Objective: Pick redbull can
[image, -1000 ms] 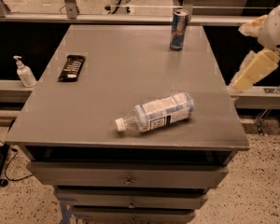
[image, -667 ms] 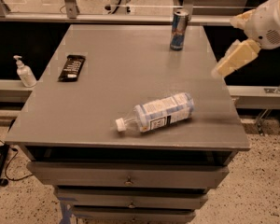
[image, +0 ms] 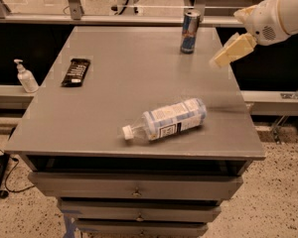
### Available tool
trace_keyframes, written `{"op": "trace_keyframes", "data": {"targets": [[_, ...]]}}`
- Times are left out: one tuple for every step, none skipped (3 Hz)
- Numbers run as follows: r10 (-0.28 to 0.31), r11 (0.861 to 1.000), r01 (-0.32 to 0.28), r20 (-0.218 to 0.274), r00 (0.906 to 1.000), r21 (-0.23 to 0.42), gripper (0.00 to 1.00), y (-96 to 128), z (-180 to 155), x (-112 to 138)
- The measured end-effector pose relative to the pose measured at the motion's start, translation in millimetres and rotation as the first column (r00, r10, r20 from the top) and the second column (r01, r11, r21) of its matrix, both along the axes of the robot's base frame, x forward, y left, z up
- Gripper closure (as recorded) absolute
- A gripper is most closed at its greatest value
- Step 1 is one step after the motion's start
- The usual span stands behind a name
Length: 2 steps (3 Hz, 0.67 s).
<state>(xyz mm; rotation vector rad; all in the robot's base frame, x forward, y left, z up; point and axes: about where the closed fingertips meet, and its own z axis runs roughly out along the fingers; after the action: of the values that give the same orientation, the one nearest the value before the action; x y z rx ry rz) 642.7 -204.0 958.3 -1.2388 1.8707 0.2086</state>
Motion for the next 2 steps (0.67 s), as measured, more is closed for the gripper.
{"op": "trace_keyframes", "data": {"targets": [[-0.034,0.998,0.032,0.034,0.9989,0.060,0.00,0,-4,16],[-0.076,0.982,0.058,0.092,0.9929,0.179,0.00,5,-10,52]]}}
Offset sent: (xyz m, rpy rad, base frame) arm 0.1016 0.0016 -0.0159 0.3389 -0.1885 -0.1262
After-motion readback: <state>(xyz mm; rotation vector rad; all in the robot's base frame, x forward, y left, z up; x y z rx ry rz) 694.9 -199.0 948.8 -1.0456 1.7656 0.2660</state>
